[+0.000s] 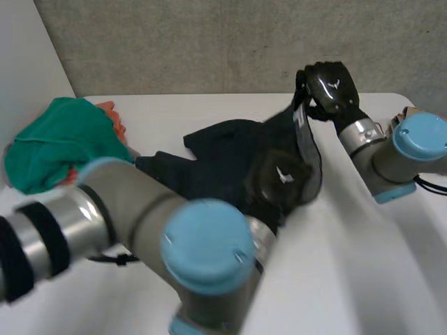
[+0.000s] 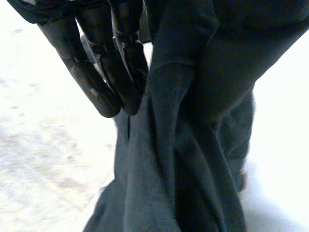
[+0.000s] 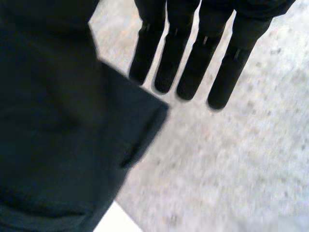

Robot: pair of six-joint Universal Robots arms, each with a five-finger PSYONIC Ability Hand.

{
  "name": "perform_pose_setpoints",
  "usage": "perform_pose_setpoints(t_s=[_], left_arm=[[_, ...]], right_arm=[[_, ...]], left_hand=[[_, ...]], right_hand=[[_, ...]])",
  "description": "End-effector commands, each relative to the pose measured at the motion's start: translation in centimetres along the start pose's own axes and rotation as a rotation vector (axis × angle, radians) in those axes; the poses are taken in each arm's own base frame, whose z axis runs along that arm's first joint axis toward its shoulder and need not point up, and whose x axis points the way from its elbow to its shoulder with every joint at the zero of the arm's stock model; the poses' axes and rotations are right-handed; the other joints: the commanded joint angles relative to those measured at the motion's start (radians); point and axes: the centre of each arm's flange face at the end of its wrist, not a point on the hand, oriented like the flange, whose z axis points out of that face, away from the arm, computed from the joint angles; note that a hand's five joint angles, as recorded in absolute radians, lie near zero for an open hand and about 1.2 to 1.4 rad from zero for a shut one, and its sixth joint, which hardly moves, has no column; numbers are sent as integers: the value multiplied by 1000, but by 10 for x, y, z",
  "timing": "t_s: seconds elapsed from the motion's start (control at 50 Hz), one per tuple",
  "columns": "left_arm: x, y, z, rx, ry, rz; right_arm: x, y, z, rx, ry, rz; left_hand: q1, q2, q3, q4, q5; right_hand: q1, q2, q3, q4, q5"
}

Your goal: Fold the laundry.

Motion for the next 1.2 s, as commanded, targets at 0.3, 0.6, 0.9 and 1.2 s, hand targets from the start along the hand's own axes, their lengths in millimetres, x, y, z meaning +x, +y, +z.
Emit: perform_pose_setpoints(t_s=[0.3, 0.6, 0.9, 1.2], left_arm=[[-82, -45, -16, -2, -57, -124], [-227, 57, -10, -345, -149, -218], [-252, 146, -18, -552, -92, -336], [-225, 156, -15, -529, -89, -309]], right_arm=[[55, -132, -51, -479, 378, -250], [-75, -141, -165, -769, 63, 82], [-141, -91, -210, -734, -84, 10], [-143, -88, -188, -626, -55, -21]], left_hand=[[-765, -801, -801, -799, -800], [-585, -621, -621, -619, -620], [-497, -533, -533, -531, -532], [-731, -768, -767, -766, -767]], right_hand=[[-656, -644, -649, -654, -650], [-656, -644, -649, -654, -650], [-618, -606, -611, -616, -612], [566, 577, 573, 568, 572]])
